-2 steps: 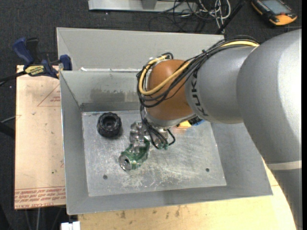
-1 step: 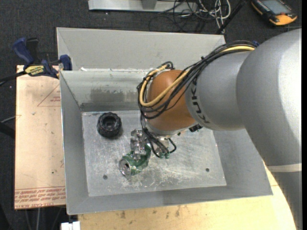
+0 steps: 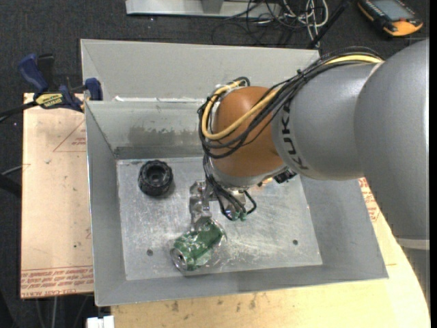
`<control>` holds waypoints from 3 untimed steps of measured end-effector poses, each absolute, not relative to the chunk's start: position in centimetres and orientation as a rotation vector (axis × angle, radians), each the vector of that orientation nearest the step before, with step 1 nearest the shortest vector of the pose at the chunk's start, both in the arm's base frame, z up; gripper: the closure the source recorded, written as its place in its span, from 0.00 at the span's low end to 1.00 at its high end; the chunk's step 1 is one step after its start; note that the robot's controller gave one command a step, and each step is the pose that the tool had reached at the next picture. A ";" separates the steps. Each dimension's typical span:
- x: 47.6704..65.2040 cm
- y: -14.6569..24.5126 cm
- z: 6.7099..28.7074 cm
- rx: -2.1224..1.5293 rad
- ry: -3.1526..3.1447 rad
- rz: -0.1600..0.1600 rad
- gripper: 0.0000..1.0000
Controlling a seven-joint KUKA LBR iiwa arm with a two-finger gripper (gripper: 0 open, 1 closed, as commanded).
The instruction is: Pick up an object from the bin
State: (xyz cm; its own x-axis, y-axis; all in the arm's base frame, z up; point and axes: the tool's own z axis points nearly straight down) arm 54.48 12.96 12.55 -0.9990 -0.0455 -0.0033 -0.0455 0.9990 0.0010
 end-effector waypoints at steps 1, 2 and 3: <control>55.5 12.2 14.7 -0.085 3.125 0.006 1.00; 49.5 11.0 8.9 0.014 3.082 0.015 0.00; 49.5 11.0 8.9 0.016 3.083 0.015 0.00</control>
Offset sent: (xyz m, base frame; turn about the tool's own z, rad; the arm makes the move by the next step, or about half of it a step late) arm -0.0665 -0.0196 -0.0466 0.0486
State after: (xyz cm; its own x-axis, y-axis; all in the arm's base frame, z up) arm 49.45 11.04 8.86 -0.9983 0.0104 -0.0582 0.0098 0.9999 0.0102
